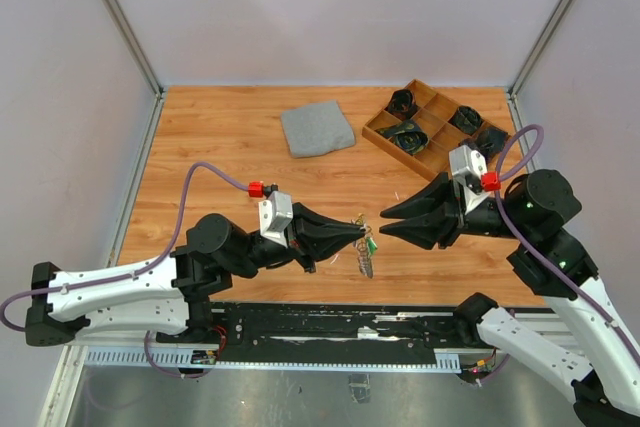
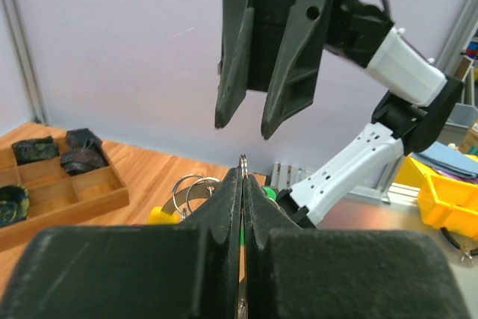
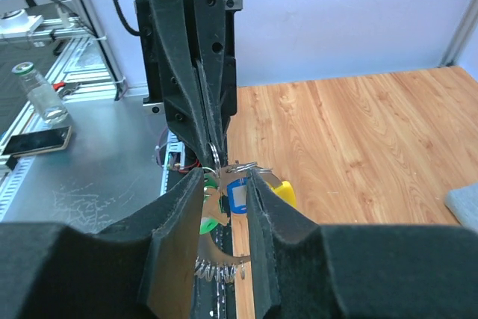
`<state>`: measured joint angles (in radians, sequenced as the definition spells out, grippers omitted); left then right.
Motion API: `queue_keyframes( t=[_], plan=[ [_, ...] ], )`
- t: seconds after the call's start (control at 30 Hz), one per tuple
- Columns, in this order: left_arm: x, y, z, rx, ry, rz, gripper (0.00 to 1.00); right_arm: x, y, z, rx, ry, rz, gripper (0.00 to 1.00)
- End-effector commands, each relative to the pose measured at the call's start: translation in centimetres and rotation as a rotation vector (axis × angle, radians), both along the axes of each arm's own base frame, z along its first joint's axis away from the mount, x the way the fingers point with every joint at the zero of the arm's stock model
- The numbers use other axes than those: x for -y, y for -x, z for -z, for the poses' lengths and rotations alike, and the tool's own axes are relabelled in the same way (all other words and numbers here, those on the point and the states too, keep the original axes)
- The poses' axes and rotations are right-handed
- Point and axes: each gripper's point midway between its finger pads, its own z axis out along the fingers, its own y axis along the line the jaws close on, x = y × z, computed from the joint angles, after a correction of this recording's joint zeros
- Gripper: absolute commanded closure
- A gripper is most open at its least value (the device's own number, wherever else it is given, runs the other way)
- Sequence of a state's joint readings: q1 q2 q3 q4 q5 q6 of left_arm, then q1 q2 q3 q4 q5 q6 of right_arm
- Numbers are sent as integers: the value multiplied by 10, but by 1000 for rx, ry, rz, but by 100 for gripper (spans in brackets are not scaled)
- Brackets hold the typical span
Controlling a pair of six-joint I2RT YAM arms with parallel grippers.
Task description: Put the keys on the keyring
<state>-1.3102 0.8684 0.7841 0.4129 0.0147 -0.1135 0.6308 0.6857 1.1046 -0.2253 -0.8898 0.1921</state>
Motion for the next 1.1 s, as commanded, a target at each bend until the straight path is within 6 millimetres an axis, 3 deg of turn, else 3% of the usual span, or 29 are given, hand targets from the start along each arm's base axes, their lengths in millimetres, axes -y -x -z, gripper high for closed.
queue_keyframes(
  t=[0.0,0.27,0.77,1.07],
  plan=[
    [-7,13,-46,40,141,65,99,-4,12,-10,92,-39,-89,70],
    [-4,14,-50,46,157,77,100,-6,21,-6,74,-31,-161,70],
    [1,15,-51,53,151,84,100,-11,19,7,27,-5,-188,71],
    [3,13,-49,53,146,79,99,-12,21,8,21,-2,-208,84]
  ],
)
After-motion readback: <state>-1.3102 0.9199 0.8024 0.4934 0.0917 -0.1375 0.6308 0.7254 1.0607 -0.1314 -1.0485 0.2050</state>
